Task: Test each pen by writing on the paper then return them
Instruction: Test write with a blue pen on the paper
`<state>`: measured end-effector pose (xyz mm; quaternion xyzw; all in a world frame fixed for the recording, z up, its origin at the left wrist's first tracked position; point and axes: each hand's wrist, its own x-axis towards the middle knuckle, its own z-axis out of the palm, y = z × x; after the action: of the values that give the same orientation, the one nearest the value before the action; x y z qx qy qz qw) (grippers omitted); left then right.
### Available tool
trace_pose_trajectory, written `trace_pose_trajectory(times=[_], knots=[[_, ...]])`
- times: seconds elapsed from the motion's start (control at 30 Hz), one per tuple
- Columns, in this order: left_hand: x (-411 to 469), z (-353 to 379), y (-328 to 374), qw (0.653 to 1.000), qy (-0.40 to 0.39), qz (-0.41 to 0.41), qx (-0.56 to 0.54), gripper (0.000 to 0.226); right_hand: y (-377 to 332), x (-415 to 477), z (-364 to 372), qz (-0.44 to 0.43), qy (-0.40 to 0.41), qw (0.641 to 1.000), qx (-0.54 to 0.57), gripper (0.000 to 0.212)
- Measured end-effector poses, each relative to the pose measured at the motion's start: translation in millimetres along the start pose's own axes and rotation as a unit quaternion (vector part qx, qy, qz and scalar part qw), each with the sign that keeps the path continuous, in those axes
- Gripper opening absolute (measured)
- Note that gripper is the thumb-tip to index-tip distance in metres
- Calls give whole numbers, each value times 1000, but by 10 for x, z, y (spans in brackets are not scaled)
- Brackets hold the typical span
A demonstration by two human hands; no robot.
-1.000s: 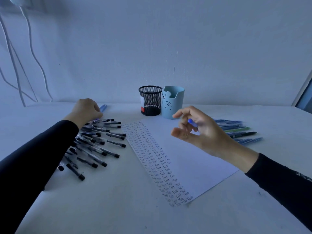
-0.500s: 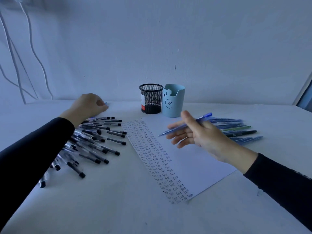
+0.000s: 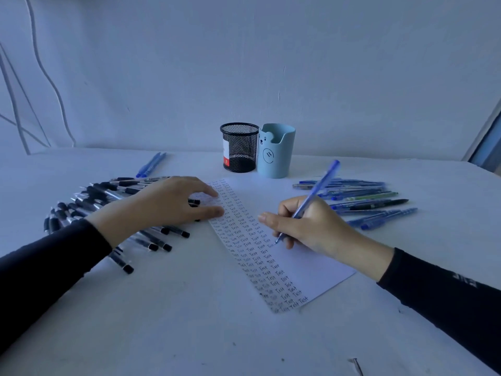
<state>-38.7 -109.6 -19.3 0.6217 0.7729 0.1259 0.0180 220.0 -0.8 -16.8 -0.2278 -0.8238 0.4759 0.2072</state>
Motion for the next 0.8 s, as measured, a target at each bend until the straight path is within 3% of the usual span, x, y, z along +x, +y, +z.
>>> trace_pose_trajectory(times=[0.8], knots=[[0, 10, 4, 1000, -9, -17, -14, 81, 28, -15, 98, -2, 19, 1000, -20, 47]])
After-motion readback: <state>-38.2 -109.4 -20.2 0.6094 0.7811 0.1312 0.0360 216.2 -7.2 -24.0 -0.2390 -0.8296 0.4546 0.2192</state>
